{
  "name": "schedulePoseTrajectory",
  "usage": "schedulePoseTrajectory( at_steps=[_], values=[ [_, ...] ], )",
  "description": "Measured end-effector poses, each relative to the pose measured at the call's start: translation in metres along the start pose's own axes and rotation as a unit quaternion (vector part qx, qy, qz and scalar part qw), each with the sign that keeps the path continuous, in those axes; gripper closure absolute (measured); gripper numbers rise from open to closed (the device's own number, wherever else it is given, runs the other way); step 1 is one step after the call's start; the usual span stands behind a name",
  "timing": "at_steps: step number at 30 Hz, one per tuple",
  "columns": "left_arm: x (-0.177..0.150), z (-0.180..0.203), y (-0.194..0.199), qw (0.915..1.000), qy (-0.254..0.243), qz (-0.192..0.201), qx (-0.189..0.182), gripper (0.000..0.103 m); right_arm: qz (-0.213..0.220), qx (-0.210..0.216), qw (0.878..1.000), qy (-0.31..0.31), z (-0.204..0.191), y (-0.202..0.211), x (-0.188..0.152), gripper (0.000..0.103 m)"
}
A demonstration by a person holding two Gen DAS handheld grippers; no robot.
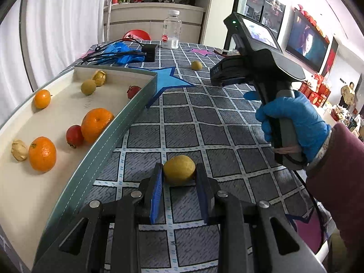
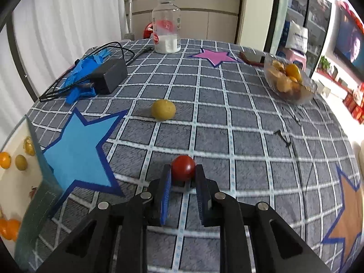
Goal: Organize fruits
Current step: 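Grasp the red cherry tomato with the right gripper while the left gripper holds the yellow fruit, then carry the tomato and yellow fruit into the white tray and open both grippers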
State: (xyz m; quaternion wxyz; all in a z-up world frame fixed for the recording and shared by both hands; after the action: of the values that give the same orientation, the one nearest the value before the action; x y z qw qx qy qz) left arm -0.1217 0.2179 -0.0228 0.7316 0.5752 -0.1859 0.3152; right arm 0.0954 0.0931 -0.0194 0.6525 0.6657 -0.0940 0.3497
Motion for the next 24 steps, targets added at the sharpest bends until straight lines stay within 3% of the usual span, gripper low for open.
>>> schedulePoseTrajectory(
  at_steps=[3, 7, 12, 16, 17, 18, 19, 21, 23, 24],
  values=[
    [0.004, -0.003, 0.007, 0.9999, 0.011, 0.004, -0.011, 0.072, 0.006, 0.057, 0.998, -0.019, -0.009, 0.013, 0.000, 0.082],
    [0.019, -0.016, 0.032, 0.9991, 0.020, 0.036, -0.008, 0.072, 0.027, 0.130, 0.991, 0.006, -0.046, 0.046, 0.005, 0.082],
    [0.045, -0.062, 0.056, 0.9942, 0.058, 0.076, 0.048, 0.072, 0.030, 0.211, 0.975, 0.061, -0.120, 0.068, 0.007, 0.082],
    [0.055, -0.100, 0.054, 0.9888, 0.079, 0.077, 0.101, 0.072, 0.023, 0.214, 0.972, 0.098, -0.159, 0.065, 0.001, 0.081],
    [0.055, -0.106, 0.051, 0.9874, 0.082, 0.072, 0.114, 0.072, 0.016, 0.219, 0.970, 0.100, -0.162, 0.062, -0.001, 0.077],
    [0.054, -0.109, 0.050, 0.9867, 0.086, 0.071, 0.118, 0.070, 0.013, 0.221, 0.970, 0.099, -0.161, 0.063, -0.003, 0.058],
    [0.054, -0.112, 0.049, 0.9862, 0.089, 0.068, 0.122, 0.066, 0.013, 0.225, 0.970, 0.095, -0.158, 0.064, -0.003, 0.049],
    [0.053, -0.111, 0.049, 0.9864, 0.086, 0.074, 0.119, 0.036, 0.031, 0.233, 0.968, 0.088, -0.146, 0.080, -0.005, 0.000],
    [0.052, -0.104, 0.057, 0.9847, 0.083, 0.096, 0.119, 0.022, 0.057, 0.194, 0.976, 0.076, -0.128, 0.095, -0.006, 0.000],
    [0.050, -0.098, 0.063, 0.9847, 0.078, 0.104, 0.116, 0.022, 0.065, 0.189, 0.978, 0.066, -0.111, 0.106, -0.012, 0.000]
  ],
)
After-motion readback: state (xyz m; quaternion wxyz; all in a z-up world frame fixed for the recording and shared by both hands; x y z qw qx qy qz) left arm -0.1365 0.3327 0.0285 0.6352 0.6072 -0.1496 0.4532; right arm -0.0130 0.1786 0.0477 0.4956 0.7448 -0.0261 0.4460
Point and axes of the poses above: each gripper's, at about its wrist camera, not at the fingertips, and y roughly against the way its jaws point, z to its right, x to its top, the point moved 3 cm from there along -y, roughly the way its jaws point, and after that the axes turned 11 degrees about y, right-handed, at the moved point
